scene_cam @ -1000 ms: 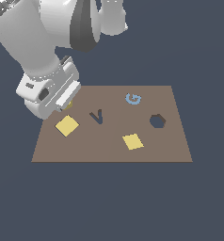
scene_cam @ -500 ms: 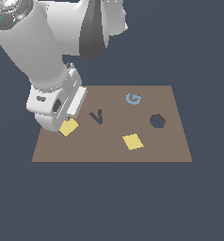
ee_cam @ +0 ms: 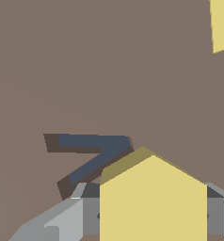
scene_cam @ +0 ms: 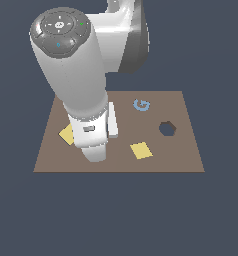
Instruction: Insert a designated object into the corresponding slot on a board.
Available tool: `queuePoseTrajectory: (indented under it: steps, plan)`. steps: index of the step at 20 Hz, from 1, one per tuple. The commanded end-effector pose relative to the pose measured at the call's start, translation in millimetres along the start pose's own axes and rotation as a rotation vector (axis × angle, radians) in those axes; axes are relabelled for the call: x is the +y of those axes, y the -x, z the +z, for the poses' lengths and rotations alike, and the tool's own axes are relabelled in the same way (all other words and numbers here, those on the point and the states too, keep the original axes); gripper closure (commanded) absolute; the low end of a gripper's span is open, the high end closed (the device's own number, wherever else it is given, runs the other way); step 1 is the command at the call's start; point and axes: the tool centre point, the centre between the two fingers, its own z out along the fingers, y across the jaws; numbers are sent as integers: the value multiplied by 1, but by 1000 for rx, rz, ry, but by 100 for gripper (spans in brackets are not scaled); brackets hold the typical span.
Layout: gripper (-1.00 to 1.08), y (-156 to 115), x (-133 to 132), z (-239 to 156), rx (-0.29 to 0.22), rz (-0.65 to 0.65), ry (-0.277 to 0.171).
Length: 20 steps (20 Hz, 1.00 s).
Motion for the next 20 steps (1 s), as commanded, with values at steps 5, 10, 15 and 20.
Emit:
queuePoseTrajectory:
  steps: [5, 10, 15, 20]
  plan:
    - [108, -62, 29, -2, 0, -275, 1]
    - [108, -111, 38, -3, 0, -478, 1]
    - [108, -161, 36, -3, 0, -678, 1]
    - [108, -200, 27, -4, 0, -839, 1]
